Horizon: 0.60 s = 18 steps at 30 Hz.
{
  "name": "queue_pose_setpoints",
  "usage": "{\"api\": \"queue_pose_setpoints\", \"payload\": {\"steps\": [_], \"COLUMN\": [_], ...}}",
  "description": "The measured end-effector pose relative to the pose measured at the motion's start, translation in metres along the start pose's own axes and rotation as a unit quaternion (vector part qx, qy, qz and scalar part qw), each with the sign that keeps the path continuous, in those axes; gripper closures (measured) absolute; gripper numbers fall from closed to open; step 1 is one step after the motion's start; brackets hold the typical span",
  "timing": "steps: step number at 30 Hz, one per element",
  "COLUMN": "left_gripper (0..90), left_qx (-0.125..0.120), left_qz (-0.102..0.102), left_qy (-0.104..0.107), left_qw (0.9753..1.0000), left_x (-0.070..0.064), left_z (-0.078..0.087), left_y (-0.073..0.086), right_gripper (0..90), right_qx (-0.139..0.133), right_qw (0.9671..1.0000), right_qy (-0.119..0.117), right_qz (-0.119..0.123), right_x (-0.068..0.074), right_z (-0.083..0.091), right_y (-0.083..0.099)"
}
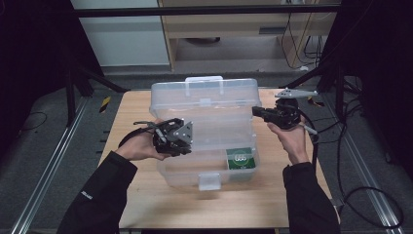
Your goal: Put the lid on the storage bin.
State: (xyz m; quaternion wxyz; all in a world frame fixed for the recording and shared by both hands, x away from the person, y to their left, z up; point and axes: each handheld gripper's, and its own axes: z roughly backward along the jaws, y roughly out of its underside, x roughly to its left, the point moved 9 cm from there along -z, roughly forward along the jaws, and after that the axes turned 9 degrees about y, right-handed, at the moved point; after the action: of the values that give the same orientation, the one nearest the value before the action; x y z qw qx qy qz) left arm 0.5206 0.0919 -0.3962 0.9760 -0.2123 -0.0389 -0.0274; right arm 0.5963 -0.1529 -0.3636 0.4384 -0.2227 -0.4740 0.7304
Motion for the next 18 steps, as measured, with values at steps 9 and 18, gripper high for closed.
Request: {"api": "queue_pose_setpoints", "payload": {"steps": [9,18], "left_gripper": [63.6,55.1], "left_qx": [-0.068,-0.162], "left_qz": [0.042,0.093], "left_qy": [-0.005,-0.016], "left_qw": [0.9968,0.9823], "left_x": [0.001,0.004], "left_z": [-0.003,-0.003], "left_y": [-0.011,-0.022], "right_gripper": [88.9,89.0], "right_qx": [0.005,0.009], "right_qw": [1.0,0.9999], "right_qy": [-0.005,-0.009], "right_qz": [0.002,0.005], "right_x": [0.0,0.002], "right_z": [0.004,0.005], "right_y": [0.009,0.015]}}
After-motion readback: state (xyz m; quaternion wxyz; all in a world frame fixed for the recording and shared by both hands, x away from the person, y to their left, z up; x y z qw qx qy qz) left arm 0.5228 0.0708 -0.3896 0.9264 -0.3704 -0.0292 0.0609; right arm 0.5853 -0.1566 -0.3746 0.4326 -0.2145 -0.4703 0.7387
